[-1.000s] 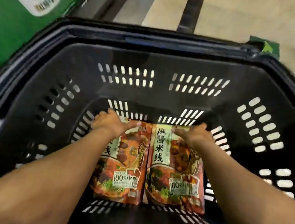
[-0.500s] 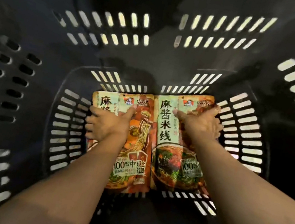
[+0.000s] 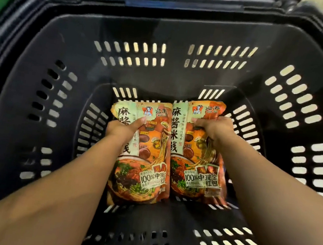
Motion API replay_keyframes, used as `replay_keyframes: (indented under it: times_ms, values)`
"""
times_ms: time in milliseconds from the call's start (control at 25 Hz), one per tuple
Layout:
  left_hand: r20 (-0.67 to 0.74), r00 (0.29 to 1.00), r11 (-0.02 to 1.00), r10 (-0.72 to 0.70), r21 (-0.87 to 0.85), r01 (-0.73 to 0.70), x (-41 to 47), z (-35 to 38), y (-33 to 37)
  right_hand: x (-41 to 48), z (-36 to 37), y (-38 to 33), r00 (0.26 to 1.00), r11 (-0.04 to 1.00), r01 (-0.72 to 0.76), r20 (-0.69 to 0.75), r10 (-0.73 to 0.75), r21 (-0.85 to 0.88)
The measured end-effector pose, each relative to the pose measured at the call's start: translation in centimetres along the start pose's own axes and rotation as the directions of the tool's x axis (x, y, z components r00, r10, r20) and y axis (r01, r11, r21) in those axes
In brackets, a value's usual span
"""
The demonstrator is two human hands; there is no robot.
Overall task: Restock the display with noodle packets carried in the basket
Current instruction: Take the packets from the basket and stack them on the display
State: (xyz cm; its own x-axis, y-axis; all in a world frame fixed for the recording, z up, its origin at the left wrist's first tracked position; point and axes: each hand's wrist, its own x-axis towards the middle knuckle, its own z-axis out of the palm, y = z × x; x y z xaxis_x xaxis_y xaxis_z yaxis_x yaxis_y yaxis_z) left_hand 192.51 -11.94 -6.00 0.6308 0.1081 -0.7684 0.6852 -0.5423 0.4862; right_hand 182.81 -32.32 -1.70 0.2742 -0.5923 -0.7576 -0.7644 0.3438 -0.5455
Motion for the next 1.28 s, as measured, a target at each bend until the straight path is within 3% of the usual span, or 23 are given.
replay_keyframes:
  times_ms: [120,240,320,440,560,720,840,960,1120,1200,1280]
  values:
    - [-0.145,0.971,0.960,0.193,0.233,-0.156,-1.0,-1.6,0.1,-1.0,-0.2,0.3,0.994,0.991,0.068,-0.074,-0.077,-0.113]
    - [-0.243,0.929,0.931,0.279,0.305,-0.200,-2.3,-2.6,0.4,-2.1,-0.1,1.2,0.972,0.969,0.121,-0.173,-0.159,-0.214]
    - [-0.296,0.910,0.927,0.291,0.323,-0.191,-3.5,-3.3,0.8,-3.5,-0.1,1.3,0.964,0.958,0.170,-0.164,-0.211,-0.233]
    - [-0.218,0.908,0.902,0.358,0.331,-0.276,-5.8,-4.0,1.7,-6.9,-1.0,0.3,0.967,0.954,0.232,-0.063,-0.248,-0.189]
    - [-0.036,0.918,0.900,0.394,0.217,-0.378,-7.5,-4.6,2.0,-10.7,-2.8,-0.2,0.953,0.948,0.302,0.016,-0.302,-0.103]
    - [0.084,0.859,0.859,0.504,0.058,-0.509,-11.9,-6.8,2.4,-16.3,-5.9,0.0,0.914,0.915,0.403,0.035,-0.403,0.017]
    - [0.004,0.774,0.774,0.633,-0.014,-0.633,-15.2,-9.8,2.8,-20.0,-8.1,-1.0,0.838,0.839,0.544,-0.038,-0.544,-0.023]
    - [-0.157,0.632,0.627,0.759,-0.086,-0.774,-19.0,-13.6,3.3,-24.0,-9.8,-2.2,0.684,0.690,0.724,-0.116,-0.720,-0.014]
    - [-0.333,0.476,0.471,0.814,-0.101,-0.877,-23.1,-17.6,4.5,-27.4,-9.9,-4.8,0.500,0.513,0.857,-0.175,-0.848,-0.041]
    - [-0.361,0.466,0.420,0.808,-0.202,-0.885,-23.8,-18.8,5.1,-27.6,-9.6,-6.2,0.465,0.476,0.879,-0.168,-0.869,-0.030]
    - [-0.377,0.516,0.408,0.770,-0.332,-0.851,-24.6,-20.4,5.8,-27.7,-9.4,-7.8,0.485,0.487,0.873,-0.131,-0.865,0.022]
